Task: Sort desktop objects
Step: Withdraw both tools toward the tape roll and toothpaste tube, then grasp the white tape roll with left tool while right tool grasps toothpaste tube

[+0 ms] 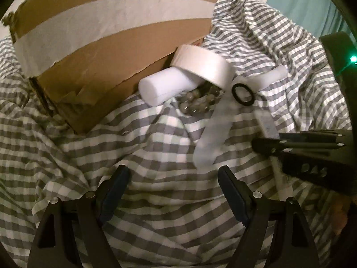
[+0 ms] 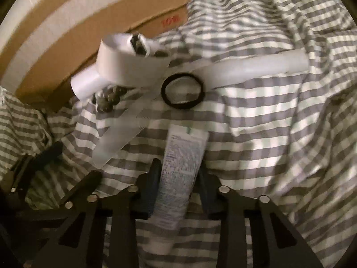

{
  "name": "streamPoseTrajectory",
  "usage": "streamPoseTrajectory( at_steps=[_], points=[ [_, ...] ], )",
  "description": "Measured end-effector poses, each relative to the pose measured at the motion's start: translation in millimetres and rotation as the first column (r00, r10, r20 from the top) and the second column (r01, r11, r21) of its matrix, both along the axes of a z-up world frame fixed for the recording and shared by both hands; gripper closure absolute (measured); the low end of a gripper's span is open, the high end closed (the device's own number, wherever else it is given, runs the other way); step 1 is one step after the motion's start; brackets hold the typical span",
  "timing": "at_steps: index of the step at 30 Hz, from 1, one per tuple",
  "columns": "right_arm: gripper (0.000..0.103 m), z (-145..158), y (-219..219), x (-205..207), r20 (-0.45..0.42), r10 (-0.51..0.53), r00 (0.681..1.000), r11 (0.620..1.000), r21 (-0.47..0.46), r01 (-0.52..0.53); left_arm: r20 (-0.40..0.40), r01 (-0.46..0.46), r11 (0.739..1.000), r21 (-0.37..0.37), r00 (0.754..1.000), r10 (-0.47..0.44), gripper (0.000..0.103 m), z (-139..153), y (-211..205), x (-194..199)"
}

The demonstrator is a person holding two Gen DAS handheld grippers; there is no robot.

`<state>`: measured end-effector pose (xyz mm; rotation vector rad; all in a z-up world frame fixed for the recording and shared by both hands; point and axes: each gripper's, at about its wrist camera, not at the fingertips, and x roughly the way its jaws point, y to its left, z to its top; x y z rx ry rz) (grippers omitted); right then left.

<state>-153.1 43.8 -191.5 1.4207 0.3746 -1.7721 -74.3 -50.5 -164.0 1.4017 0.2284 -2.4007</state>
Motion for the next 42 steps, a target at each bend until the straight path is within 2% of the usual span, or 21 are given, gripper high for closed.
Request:
streamPoseTrajectory(
  at_steps=[4,8,12,16,18,24,25,32,34,37,42],
  points=[
    [0.075,16,28,-16,-0.008,-0.079,0.997,0.996,-0.050,0.078,-0.036,0.039,0.999,0.013,0.999,-0.039,0.019,8,6,-9],
    [0.075,23,50,-29,0.004,-0.142,0.990,0.986,-0.088,0.142,-0.091,0.069,0.998,-0.006,0.993,-0.069,0.019,21,9,-27],
    [0.075,21,58,-31,0.036,-0.155,0.987,0.983,-0.095,0.157,-0.135,0.084,0.993,-0.087,0.986,-0.095,0.019,28,5,-55],
    [0.075,23,51,-25,0.045,-0.152,0.987,0.983,-0.099,0.156,-0.117,0.124,0.983,-0.138,0.983,-0.141,0.019,24,1,-79],
    [0.075,24,47,-24,0.053,-0.155,0.987,0.982,-0.100,0.159,-0.086,0.148,0.971,-0.185,0.982,-0.166,0.019,18,3,-92],
    [0.075,16,41,-30,0.094,-0.162,0.982,0.979,-0.105,0.172,-0.038,0.204,0.942,-0.265,0.974,-0.222,0.019,1,11,-115],
    [0.075,16,40,-30,0.096,-0.163,0.982,0.979,-0.107,0.173,-0.038,0.209,0.942,-0.264,0.973,-0.227,0.021,0,12,-117],
    [0.075,23,43,-28,0.077,-0.180,0.981,0.975,-0.119,0.188,-0.105,0.217,0.958,-0.185,0.965,-0.239,0.023,17,13,-99],
    [0.075,28,46,-26,0.062,-0.227,0.972,0.963,-0.133,0.233,-0.141,0.219,0.961,-0.171,0.959,-0.244,0.023,29,18,-87],
    [0.076,39,50,-23,0.037,-0.234,0.971,0.960,-0.151,0.237,-0.191,0.228,0.962,-0.152,0.948,-0.255,0.023,49,28,-74],
    [0.082,65,60,-15,-0.003,-0.243,0.970,0.953,-0.185,0.239,-0.258,0.263,0.951,-0.162,0.919,-0.299,0.023,90,50,-56]
  ],
)
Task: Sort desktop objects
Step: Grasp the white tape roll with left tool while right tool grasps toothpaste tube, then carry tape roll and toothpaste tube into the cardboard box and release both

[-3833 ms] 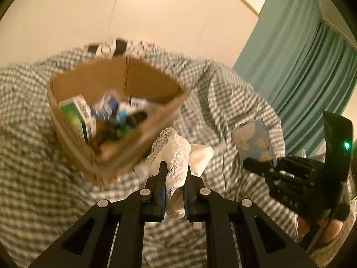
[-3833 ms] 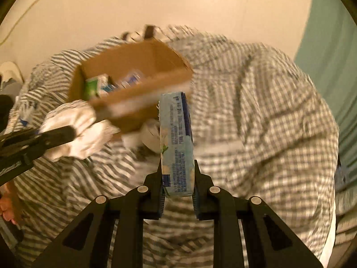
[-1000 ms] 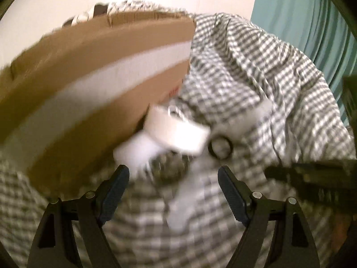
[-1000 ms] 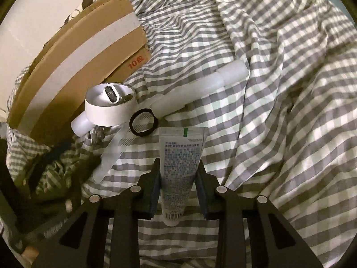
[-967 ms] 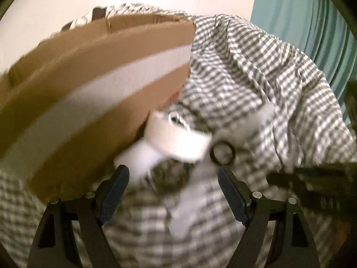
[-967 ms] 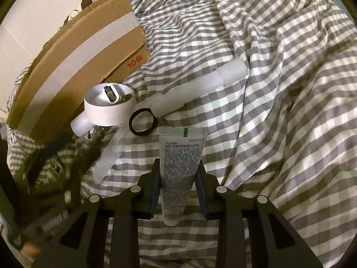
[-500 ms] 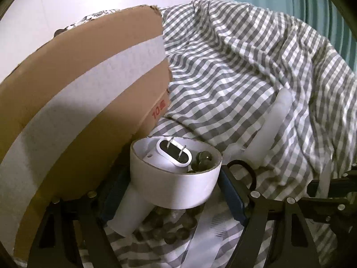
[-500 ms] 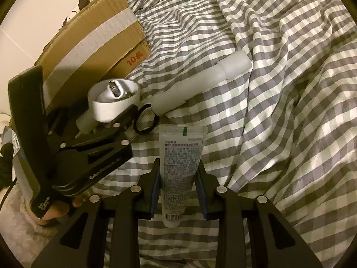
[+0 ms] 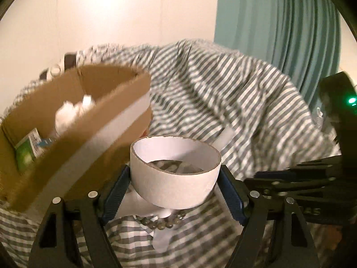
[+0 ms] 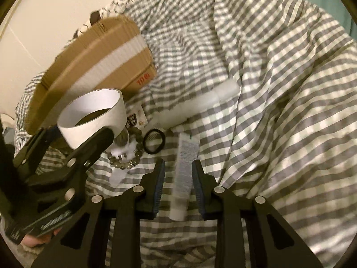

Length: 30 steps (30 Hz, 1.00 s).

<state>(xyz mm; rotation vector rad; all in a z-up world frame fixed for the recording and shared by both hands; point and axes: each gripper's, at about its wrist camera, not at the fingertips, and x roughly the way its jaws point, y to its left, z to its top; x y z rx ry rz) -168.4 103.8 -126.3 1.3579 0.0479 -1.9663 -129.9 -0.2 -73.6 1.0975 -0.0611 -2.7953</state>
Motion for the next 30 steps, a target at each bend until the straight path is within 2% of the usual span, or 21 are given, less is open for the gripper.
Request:
streamPoseTrajectory(
  at_steps=[4,6,7,8,11,15,22,26,30],
  points=[
    [0.084,16,4,8,-0.022,0.004,1.000,1.000,-0.012,-0.004,-0.043,0.010,1.000,-0.001,0.999,-0.010,0.022,27,7,15],
    [0.084,11,3,10,0.020,0.021,1.000,0.999,-0.024,-0.021,-0.039,-0.001,1.000,-0.001,0.999,0.001,0.022,32,6,23],
    [0.079,6,1,11,0.038,0.026,0.999,0.999,-0.025,-0.025,-0.035,-0.011,1.000,-0.003,0.999,0.011,0.023,32,6,27],
    [0.074,-2,-3,11,0.046,0.027,0.999,1.000,-0.013,-0.026,-0.030,-0.023,1.000,-0.006,0.999,0.023,0.022,29,5,31],
    [0.074,-30,-19,10,0.067,0.041,0.997,0.996,0.077,-0.046,-0.002,-0.069,0.998,-0.007,0.998,0.069,0.022,13,-1,45],
    [0.074,-60,-34,2,0.119,0.038,0.992,0.990,0.131,-0.054,0.059,-0.120,0.993,-0.013,0.991,0.120,0.022,-18,-10,54],
    [0.077,-79,-44,-8,0.154,0.032,0.988,0.985,0.161,-0.057,0.112,-0.157,0.987,0.037,0.982,0.152,0.022,-42,-23,51],
    [0.077,-71,-36,-6,0.150,0.014,0.989,0.991,0.133,-0.034,0.110,-0.175,0.983,0.056,0.980,0.168,0.022,-40,-28,55],
    [0.077,-42,-22,1,0.117,0.007,0.993,0.998,0.066,-0.014,0.078,-0.169,0.983,0.074,0.983,0.164,0.022,-25,-25,60]
  ],
)
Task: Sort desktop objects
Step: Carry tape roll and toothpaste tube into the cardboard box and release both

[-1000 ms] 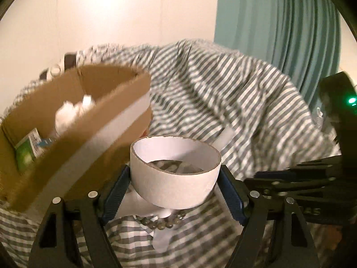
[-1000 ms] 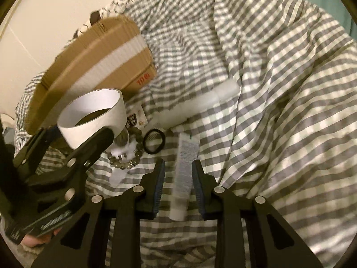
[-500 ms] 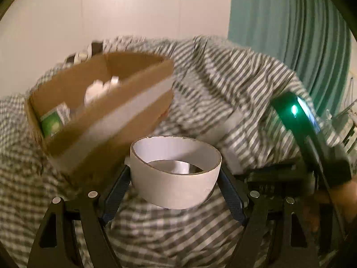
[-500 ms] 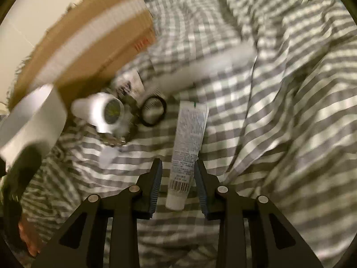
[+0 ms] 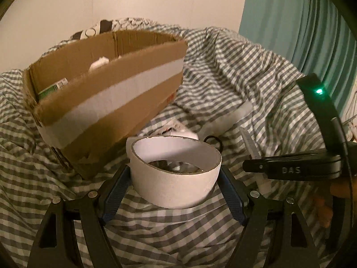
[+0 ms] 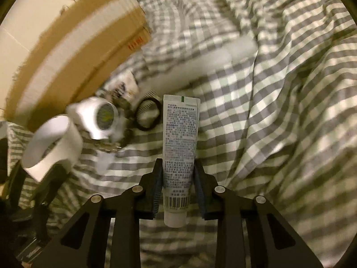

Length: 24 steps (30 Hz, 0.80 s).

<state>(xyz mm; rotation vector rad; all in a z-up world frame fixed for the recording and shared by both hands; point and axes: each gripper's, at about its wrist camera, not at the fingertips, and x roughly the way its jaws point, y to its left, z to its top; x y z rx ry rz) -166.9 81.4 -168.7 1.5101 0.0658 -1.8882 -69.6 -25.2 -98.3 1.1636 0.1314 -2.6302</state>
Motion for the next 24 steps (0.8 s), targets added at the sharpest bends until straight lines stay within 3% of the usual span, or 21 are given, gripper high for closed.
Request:
streamPoseTrajectory(
  at_steps=[8,16,20,24],
  points=[
    [0.077,85,18,17,-0.118,-0.034,0.992,0.992,-0.126,0.019,-0.135,0.010,0.999,0.044,0.991,-0.004,0.022,64,5,17],
    [0.077,175,-26,26,-0.234,-0.012,0.972,0.980,-0.197,-0.035,-0.260,-0.033,0.999,0.015,0.965,0.036,0.022,141,-36,12],
    [0.077,197,-64,17,-0.273,0.024,0.962,0.971,-0.224,-0.087,-0.279,-0.078,0.997,0.011,0.957,0.078,0.022,157,-75,4],
    [0.077,205,-112,0,-0.297,0.066,0.953,0.966,-0.221,-0.135,-0.249,-0.141,0.990,-0.016,0.959,0.133,0.022,151,-119,-15]
  ],
)
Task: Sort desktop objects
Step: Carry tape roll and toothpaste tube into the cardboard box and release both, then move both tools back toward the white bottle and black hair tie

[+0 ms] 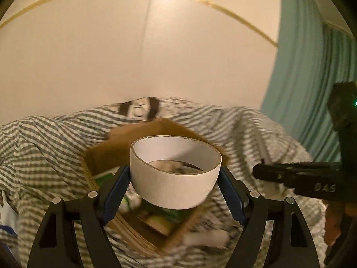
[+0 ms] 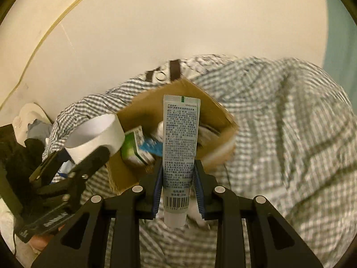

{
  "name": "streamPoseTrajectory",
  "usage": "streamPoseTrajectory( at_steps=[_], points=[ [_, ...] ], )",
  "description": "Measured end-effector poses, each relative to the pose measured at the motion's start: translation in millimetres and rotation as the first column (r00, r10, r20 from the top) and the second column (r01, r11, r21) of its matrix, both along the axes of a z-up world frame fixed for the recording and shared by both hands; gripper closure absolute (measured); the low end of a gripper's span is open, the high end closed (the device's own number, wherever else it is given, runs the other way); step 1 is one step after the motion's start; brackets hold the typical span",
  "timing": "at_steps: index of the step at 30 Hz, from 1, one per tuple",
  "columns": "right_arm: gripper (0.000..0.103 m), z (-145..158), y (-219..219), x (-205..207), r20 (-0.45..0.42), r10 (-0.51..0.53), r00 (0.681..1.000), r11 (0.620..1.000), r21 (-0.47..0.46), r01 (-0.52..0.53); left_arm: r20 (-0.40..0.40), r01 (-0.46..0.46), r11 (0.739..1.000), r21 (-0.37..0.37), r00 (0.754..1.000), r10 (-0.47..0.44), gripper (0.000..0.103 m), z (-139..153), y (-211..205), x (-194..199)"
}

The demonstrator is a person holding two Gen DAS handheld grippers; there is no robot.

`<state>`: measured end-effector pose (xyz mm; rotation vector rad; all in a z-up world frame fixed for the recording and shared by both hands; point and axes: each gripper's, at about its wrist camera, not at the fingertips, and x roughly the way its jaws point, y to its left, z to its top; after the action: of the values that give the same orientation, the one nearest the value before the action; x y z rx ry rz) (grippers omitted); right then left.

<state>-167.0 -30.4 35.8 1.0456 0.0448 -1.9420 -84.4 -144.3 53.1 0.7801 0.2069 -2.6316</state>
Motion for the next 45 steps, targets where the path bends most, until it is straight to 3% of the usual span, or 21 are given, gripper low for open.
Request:
streamPoseTrajectory(
  at_steps=[9,11,12,13,14,15,20,25,29,35,38,42,45],
  points=[
    [0.077,-49,-92,-51,0.042,0.044,0.998,0.997,0.054,-0.046,0.074,-0.061,0.998,0.008,0.995,0.060,0.022,-47,-68,-37],
    [0.075,-59,-97,-59,0.050,0.014,0.999,0.999,0.043,-0.016,0.082,-0.050,0.999,-0.010,0.995,0.050,0.019,-53,-71,-43],
    [0.072,-61,-97,-62,0.056,0.013,0.998,0.999,0.038,-0.016,0.082,-0.049,0.998,-0.028,0.995,0.051,0.011,-54,-70,-44],
    [0.061,-62,-94,-64,0.060,0.004,0.998,1.000,0.028,-0.005,0.080,-0.065,0.997,-0.053,0.994,0.069,0.000,-55,-67,-45],
    [0.051,-63,-89,-66,0.061,-0.008,0.998,1.000,0.016,0.007,0.075,-0.078,0.995,-0.068,0.994,0.083,0.000,-56,-65,-45],
    [0.049,-63,-83,-68,0.063,-0.019,0.998,1.000,0.002,0.018,0.071,-0.084,0.993,-0.081,0.993,0.090,0.000,-57,-62,-45],
    [0.049,-44,-38,-58,0.029,-0.064,0.998,0.998,-0.018,0.064,0.099,-0.076,0.995,-0.057,0.992,0.081,0.000,-49,-45,-42],
    [0.049,-29,17,-38,-0.051,-0.120,0.991,0.992,0.036,0.122,0.067,-0.064,0.997,-0.051,0.996,0.067,0.000,-30,-4,-18],
    [0.049,-35,58,-20,-0.063,-0.160,0.985,0.984,0.073,0.165,0.074,-0.043,0.999,-0.031,0.996,0.045,0.000,-30,30,-3],
    [0.049,-76,99,6,-0.033,-0.209,0.977,0.969,0.130,0.212,0.139,0.017,1.000,0.006,0.990,-0.018,0.000,-63,82,8],
    [0.049,-105,111,14,-0.012,-0.235,0.972,0.962,0.143,0.234,0.180,0.029,0.999,0.032,0.983,-0.035,0.000,-95,99,11],
    [0.049,-157,111,18,0.064,-0.257,0.964,0.955,0.167,0.244,0.237,0.030,0.997,0.073,0.970,-0.046,0.000,-142,110,10],
    [0.049,-192,104,13,0.136,-0.243,0.960,0.949,0.237,0.206,0.248,0.022,0.998,0.055,0.968,-0.035,0.000,-160,109,5]
  ],
)
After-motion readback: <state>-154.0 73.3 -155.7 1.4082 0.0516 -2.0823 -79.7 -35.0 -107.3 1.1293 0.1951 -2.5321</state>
